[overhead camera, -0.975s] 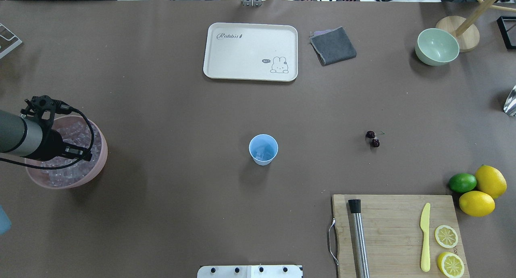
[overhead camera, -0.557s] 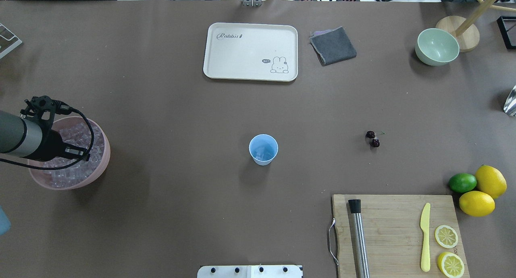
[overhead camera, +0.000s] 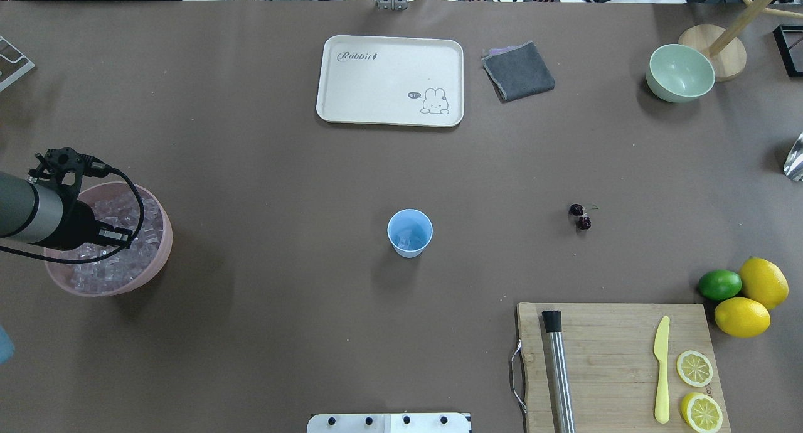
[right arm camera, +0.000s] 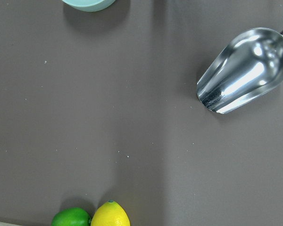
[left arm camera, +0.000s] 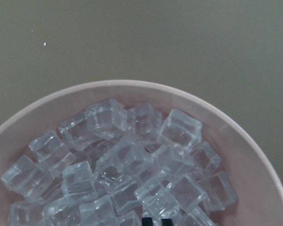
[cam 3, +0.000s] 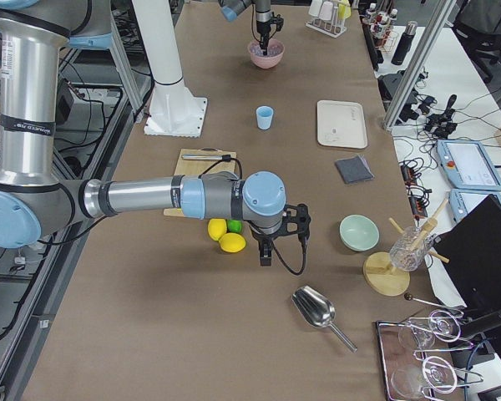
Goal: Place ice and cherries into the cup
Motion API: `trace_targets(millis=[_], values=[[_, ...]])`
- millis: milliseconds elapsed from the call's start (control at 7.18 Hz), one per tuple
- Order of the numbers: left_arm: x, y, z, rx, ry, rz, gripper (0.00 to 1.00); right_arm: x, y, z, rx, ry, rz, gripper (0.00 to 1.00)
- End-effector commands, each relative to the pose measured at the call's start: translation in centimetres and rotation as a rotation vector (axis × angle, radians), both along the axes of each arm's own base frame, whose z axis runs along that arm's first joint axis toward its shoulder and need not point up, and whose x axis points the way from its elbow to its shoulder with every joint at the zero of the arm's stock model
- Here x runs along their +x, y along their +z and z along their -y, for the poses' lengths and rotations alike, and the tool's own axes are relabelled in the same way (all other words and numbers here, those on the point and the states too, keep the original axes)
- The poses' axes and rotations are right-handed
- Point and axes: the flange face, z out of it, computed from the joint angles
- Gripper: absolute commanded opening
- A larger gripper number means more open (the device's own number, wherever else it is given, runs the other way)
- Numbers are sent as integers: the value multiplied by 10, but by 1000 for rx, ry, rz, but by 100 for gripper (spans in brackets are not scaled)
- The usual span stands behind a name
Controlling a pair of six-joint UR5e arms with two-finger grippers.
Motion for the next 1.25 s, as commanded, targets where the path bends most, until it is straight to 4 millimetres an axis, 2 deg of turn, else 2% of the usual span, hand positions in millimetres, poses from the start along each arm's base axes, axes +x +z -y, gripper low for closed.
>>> trace_targets(millis=[0, 139, 278, 696, 835, 1114], values=[[-3, -3, 0, 2, 0, -8, 7, 0, -2, 2, 5, 0, 0, 100], [-4, -4, 1, 3, -1, -9, 49, -1, -3, 3, 7, -1, 0, 100], [-3, -3, 1, 2, -3, -7, 78, -1, -4, 4, 8, -1, 0, 100], [1, -7, 3, 9, -4, -11, 79, 0, -4, 5, 8, -1, -1, 100], [9, -11, 10, 14, -3, -14, 79, 0, -4, 5, 8, 0, -1, 100], [15, -4, 15, 4, -3, -2, 66, 0, -3, 5, 8, -1, -1, 100]])
